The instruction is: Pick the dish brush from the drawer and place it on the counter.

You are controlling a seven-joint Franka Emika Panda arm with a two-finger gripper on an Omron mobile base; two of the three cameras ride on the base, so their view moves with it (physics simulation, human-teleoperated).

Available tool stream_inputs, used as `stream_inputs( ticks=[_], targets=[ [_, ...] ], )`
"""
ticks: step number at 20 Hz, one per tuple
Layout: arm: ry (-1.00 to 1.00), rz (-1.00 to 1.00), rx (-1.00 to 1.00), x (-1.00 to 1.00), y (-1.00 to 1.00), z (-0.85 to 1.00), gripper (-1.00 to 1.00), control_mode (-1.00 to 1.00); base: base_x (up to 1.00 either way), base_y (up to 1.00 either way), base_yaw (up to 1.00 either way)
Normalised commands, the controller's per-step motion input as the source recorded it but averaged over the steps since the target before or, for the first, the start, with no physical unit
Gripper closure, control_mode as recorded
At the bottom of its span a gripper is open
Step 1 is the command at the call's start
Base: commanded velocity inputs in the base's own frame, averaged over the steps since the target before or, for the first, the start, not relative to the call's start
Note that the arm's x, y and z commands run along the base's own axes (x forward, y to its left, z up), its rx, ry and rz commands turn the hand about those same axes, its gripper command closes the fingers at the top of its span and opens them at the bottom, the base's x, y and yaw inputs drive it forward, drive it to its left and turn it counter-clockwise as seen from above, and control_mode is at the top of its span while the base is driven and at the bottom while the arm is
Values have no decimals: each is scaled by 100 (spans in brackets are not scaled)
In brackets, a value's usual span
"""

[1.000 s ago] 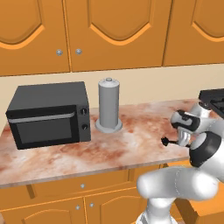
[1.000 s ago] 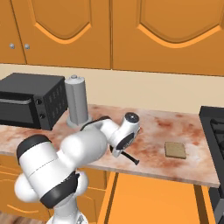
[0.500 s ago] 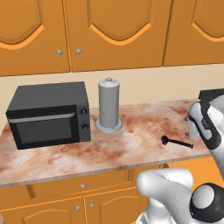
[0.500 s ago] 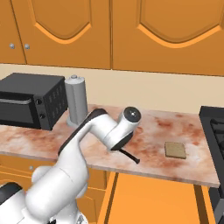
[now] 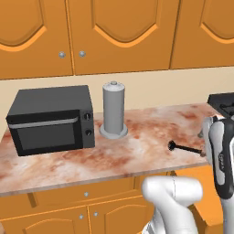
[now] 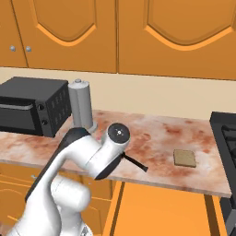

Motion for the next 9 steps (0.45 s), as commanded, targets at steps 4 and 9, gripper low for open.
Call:
stream_inputs(
  ticks=[4,9],
  targets=[
    [-4,7,-15,-94,100,-47,-100,-100,0,0,0],
    [0,4,-26,-49,100,-62,-100,-100,0,0,0]
  ],
)
